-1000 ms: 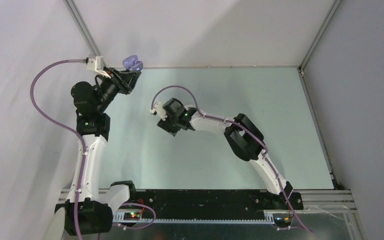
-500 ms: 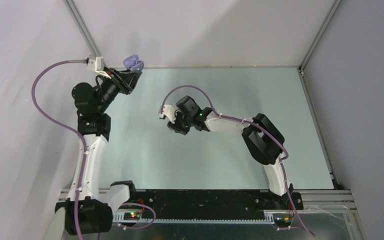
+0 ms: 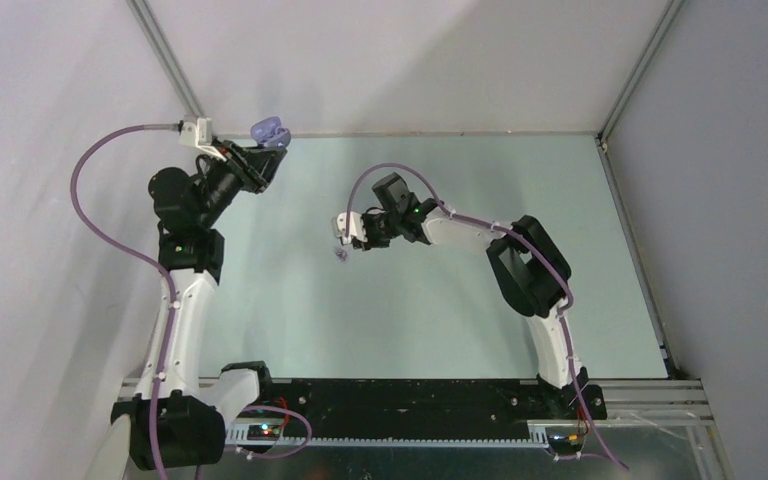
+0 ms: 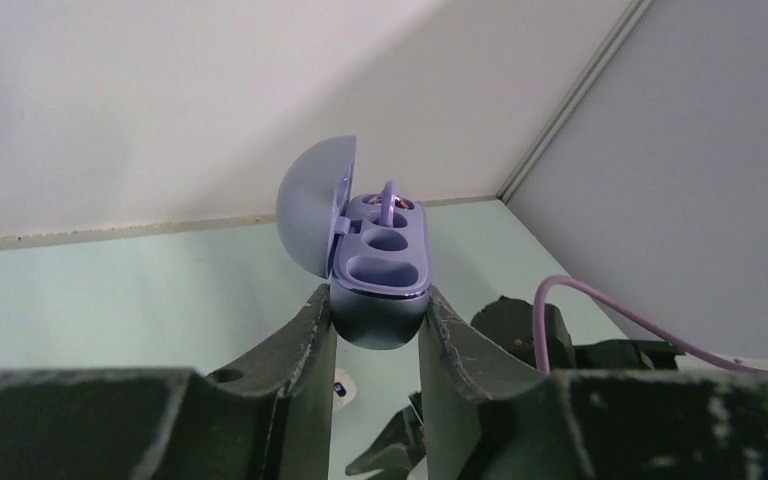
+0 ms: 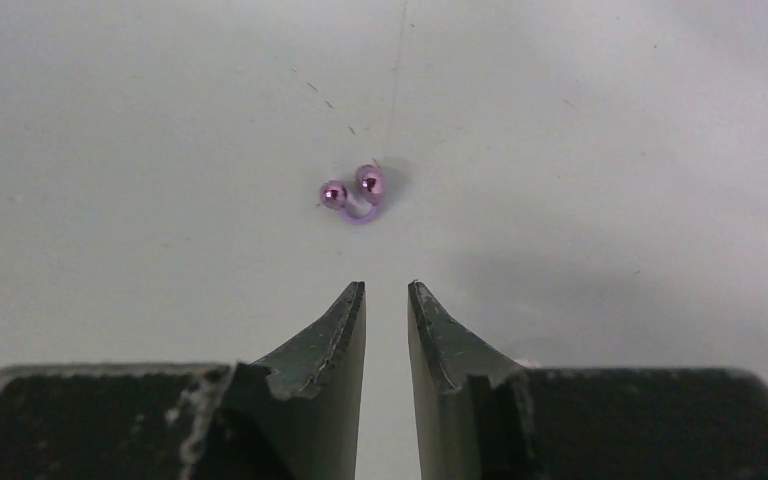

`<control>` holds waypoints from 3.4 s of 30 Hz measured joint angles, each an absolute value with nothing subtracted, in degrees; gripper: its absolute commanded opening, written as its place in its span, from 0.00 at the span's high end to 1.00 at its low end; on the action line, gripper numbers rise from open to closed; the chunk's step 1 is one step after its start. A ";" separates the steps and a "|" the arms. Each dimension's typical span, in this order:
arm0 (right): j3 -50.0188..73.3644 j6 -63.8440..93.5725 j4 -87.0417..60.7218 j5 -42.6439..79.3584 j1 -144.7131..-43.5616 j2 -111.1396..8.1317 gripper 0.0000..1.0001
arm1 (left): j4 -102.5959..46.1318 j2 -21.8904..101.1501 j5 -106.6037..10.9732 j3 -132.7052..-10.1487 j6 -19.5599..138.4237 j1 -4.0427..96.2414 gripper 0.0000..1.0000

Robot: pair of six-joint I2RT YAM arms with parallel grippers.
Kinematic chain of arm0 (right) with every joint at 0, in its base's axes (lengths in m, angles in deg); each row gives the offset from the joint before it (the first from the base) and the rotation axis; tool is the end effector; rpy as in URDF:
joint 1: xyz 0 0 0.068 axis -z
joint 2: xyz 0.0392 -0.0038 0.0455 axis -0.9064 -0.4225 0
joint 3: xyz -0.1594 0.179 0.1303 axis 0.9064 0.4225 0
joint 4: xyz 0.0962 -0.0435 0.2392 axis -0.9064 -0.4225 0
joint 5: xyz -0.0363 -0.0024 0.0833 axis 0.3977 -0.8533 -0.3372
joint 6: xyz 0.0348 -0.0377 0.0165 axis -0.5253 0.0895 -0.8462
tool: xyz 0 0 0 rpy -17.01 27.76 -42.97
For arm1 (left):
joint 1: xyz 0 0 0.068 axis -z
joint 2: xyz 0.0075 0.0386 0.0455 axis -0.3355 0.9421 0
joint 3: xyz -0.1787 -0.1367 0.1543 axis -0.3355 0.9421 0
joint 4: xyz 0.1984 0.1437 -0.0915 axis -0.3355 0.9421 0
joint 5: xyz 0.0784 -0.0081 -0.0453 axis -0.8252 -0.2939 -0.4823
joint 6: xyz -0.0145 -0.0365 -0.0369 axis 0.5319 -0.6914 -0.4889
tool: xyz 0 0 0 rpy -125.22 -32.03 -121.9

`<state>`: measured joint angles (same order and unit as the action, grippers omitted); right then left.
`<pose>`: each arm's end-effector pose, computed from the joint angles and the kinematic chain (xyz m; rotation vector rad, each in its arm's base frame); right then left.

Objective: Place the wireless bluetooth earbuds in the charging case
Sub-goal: Pick up the earbud from the center of the board.

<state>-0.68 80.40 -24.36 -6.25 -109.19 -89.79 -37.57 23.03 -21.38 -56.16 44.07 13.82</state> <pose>0.3208 0.3383 0.1960 -1.9084 1.1656 0.5147 0.2328 0.0031 0.4083 0.1004 1.4714 -0.7251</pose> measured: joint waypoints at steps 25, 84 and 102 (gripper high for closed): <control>-19.08 106.47 -41.43 -10.64 -110.59 -104.94 0.88 | -34.55 22.81 -21.40 -55.81 46.61 13.80 1.00; -19.08 105.16 -43.26 -8.42 -112.80 -103.70 0.77 | -34.53 21.81 -21.44 -55.18 46.61 13.80 1.00; -23.08 108.79 -44.25 -7.85 -113.15 -107.02 0.75 | -34.36 21.81 -21.44 -55.14 46.61 13.80 1.00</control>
<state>-23.08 108.79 -44.25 -7.85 -113.15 -107.02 -34.36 21.81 -21.44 -55.14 46.61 13.80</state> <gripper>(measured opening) 0.253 0.342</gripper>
